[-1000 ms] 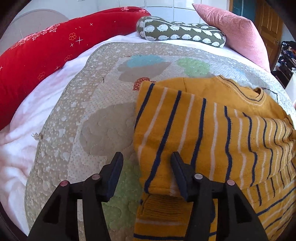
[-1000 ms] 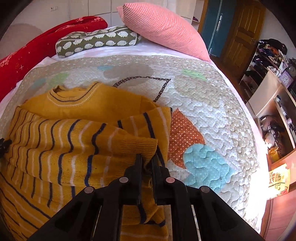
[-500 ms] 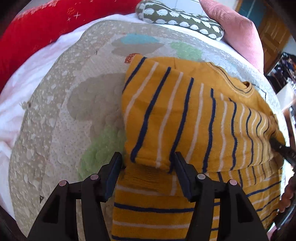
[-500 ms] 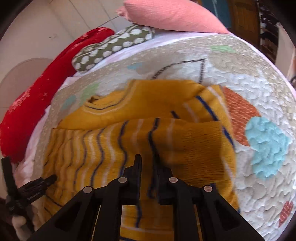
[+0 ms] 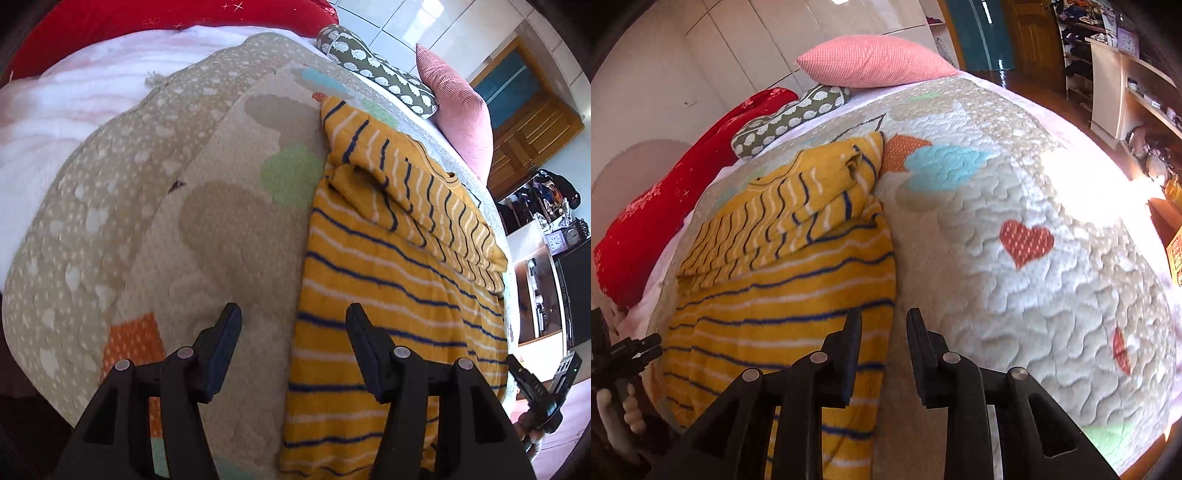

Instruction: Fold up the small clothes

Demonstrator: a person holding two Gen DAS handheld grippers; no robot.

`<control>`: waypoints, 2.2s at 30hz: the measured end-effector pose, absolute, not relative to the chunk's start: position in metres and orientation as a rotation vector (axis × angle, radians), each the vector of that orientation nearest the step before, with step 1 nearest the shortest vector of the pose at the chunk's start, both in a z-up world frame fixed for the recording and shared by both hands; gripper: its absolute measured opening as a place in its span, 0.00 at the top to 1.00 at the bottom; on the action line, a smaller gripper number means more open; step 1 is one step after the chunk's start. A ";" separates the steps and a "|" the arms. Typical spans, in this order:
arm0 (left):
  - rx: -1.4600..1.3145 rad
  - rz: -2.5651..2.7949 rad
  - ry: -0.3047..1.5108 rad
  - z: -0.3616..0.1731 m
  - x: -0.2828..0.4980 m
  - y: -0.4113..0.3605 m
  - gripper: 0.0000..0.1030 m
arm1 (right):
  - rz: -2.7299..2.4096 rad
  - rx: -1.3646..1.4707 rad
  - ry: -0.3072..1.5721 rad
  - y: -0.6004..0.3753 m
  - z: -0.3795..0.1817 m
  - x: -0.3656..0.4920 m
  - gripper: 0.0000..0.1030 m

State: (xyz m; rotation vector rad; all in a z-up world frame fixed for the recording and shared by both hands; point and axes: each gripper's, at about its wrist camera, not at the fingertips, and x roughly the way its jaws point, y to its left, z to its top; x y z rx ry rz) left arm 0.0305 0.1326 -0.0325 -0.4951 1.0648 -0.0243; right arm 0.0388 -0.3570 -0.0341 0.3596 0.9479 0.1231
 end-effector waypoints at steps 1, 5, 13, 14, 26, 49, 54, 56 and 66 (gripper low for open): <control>-0.509 -0.038 1.064 -0.035 0.022 0.128 0.44 | 0.139 0.362 0.976 -0.353 -0.042 0.029 0.70; -0.540 -0.112 1.069 -0.041 -0.005 0.108 0.44 | 0.149 0.326 0.941 -0.337 -0.048 -0.010 0.68; -0.519 -0.186 1.083 -0.057 -0.044 0.086 0.37 | 0.229 0.378 0.953 -0.326 -0.057 -0.057 0.62; -0.529 -0.199 1.103 -0.063 -0.047 0.084 0.32 | 0.235 0.387 0.956 -0.326 -0.057 -0.062 0.62; -0.638 -0.359 1.230 -0.117 -0.073 0.052 0.29 | 0.294 0.394 1.025 -0.321 -0.069 -0.087 0.62; -0.482 -0.313 1.126 -0.089 -0.052 0.068 0.29 | 0.316 0.383 1.046 -0.302 -0.072 -0.081 0.45; -0.447 -0.315 1.136 -0.089 -0.056 0.059 0.45 | 0.312 0.345 1.053 -0.290 -0.071 -0.074 0.38; -0.448 -0.307 1.167 -0.093 -0.058 0.056 0.92 | 0.297 0.328 1.062 -0.286 -0.073 -0.072 0.40; -0.544 -0.377 1.025 -0.029 -0.083 0.066 0.92 | 0.376 0.307 1.025 -0.293 -0.050 -0.089 0.90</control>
